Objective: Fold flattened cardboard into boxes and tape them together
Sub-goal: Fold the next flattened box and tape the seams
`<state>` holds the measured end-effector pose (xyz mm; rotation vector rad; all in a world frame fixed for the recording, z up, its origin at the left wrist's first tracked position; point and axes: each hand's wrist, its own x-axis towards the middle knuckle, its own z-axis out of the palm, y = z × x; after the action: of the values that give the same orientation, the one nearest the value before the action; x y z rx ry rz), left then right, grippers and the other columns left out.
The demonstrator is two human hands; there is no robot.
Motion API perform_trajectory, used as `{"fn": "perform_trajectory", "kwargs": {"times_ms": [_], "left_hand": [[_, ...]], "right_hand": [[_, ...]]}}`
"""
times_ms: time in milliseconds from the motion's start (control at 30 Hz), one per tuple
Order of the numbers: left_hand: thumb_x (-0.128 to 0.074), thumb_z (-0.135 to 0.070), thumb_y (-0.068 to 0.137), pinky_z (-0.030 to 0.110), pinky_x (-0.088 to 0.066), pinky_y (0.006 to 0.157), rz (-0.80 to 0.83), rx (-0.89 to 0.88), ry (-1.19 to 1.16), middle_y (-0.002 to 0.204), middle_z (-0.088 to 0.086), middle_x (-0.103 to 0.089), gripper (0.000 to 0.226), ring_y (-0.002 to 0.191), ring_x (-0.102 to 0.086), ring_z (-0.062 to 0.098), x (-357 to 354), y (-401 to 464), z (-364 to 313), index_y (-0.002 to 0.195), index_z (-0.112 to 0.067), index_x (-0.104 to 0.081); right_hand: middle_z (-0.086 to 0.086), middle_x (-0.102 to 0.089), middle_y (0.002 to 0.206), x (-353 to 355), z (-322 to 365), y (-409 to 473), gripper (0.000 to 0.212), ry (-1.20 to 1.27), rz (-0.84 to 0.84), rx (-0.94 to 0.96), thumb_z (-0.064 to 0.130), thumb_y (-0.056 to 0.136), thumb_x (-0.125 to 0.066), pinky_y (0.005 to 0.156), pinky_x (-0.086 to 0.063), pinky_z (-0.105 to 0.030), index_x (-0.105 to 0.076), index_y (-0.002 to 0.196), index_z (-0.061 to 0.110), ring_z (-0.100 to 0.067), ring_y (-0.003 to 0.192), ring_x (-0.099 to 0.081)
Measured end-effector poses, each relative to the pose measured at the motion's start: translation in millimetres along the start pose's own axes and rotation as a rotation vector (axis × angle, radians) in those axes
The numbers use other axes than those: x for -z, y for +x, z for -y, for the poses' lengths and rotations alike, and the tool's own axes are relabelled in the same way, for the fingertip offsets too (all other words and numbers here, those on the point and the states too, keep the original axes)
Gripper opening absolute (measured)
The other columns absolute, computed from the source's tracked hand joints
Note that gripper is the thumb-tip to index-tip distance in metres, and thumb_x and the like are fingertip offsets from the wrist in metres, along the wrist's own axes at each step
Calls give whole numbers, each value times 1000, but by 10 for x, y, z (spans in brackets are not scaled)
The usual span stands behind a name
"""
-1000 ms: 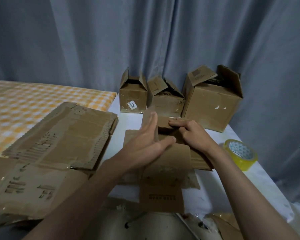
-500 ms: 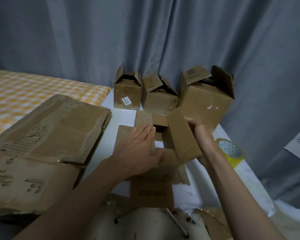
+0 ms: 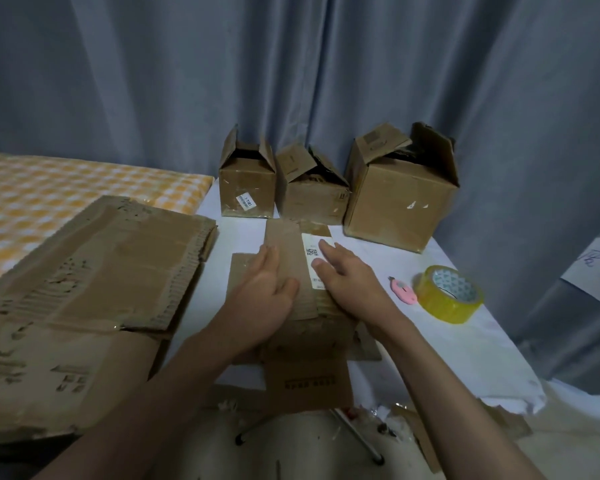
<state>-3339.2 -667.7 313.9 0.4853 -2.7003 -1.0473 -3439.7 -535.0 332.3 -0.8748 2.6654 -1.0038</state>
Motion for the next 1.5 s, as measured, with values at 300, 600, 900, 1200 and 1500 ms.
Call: {"fn": "perform_trajectory", "kwargs": {"times_ms": [300,600,900,1200,1500], "left_hand": [[-55,-67,81,38,-32,114,24,-95,103,156,-3,-25,81,140,-33,19,136,-332,-142,150,-31,-35],[-54,-76,72,40,2,124,282,-548,435,161,-23,5,102,148,12,0,450,124,88,154,-40,-6],[-36,-80,78,35,-4,124,176,-549,499,161,-23,7,94,148,9,-1,354,99,249,155,-40,1],[-15,-85,76,33,-2,123,17,-395,590,162,-15,10,97,150,7,8,186,-1,167,156,-34,6],[13,-82,75,32,2,118,-160,-352,698,165,-1,-8,104,152,-8,19,-83,-95,-45,158,-22,-6]], "right_hand": [[16,-40,155,508,-265,141,53,119,297,123,38,98,-61,96,-37,-8,-46,149,33,4,133,-36],[12,-49,150,520,-236,192,54,285,452,189,21,100,-61,111,-38,-21,-44,150,26,1,136,-45],[-15,-58,135,1095,-970,-23,43,-253,-256,-362,14,91,-60,103,-44,-36,-55,134,8,-32,124,-53],[-11,-67,118,1025,-1231,-337,26,-583,-170,-413,14,91,-56,114,-27,-41,-70,112,19,-32,117,-57],[-15,-65,116,966,-722,-273,29,-360,-673,-144,1,89,-55,92,-37,-42,-63,115,11,-39,110,-55]]}}
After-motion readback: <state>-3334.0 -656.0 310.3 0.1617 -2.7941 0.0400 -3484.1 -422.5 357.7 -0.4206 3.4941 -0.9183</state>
